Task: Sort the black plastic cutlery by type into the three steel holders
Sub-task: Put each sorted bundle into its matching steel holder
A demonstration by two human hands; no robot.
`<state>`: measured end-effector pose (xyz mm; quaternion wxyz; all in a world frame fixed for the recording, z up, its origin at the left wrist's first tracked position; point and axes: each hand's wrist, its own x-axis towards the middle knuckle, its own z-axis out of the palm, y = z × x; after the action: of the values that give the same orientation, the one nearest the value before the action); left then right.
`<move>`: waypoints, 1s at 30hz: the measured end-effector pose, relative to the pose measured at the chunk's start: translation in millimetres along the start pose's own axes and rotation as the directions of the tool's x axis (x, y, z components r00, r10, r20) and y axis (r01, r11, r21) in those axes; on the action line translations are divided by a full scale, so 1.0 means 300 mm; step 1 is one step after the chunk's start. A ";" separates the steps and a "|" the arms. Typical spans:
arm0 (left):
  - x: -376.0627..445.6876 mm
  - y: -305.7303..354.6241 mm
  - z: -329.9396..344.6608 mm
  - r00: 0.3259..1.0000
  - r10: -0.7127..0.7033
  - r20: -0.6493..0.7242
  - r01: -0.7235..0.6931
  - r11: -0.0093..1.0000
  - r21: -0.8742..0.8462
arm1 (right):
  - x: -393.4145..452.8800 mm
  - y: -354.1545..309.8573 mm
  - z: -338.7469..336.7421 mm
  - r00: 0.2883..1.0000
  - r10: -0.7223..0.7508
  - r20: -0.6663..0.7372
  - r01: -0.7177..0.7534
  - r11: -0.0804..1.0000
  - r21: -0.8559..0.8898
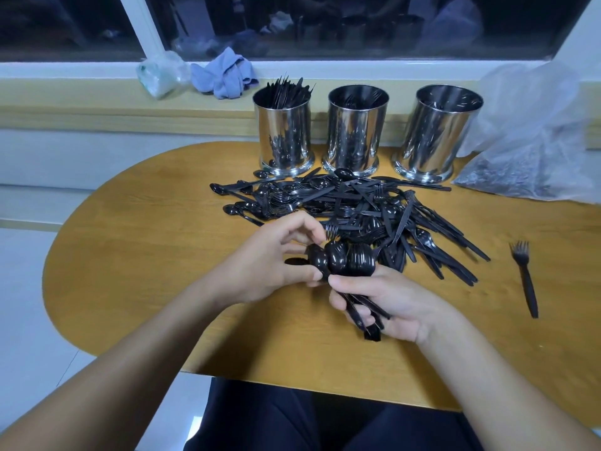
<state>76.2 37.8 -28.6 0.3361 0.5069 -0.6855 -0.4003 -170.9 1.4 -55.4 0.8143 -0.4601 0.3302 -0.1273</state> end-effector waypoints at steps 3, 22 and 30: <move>0.002 -0.024 0.006 0.997 -0.017 -0.075 0.018 1.000 0.020 | -0.001 0.004 0.004 0.996 -0.083 -0.013 0.081 0.992 -0.094; 0.013 -0.065 0.162 0.952 -0.215 -0.218 0.037 0.787 -0.615 | 0.080 0.028 0.036 0.977 -0.148 -0.152 0.153 0.988 0.020; 0.089 -0.256 -0.056 0.668 -0.211 -0.714 0.234 0.970 -0.068 | 0.100 0.007 0.026 0.949 -0.107 -0.297 0.105 0.994 -0.020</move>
<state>116.6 -4.3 -87.9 0.5172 0.7072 -0.4392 -0.1990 -143.6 -7.6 -66.9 0.7464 -0.4545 0.4239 -0.2378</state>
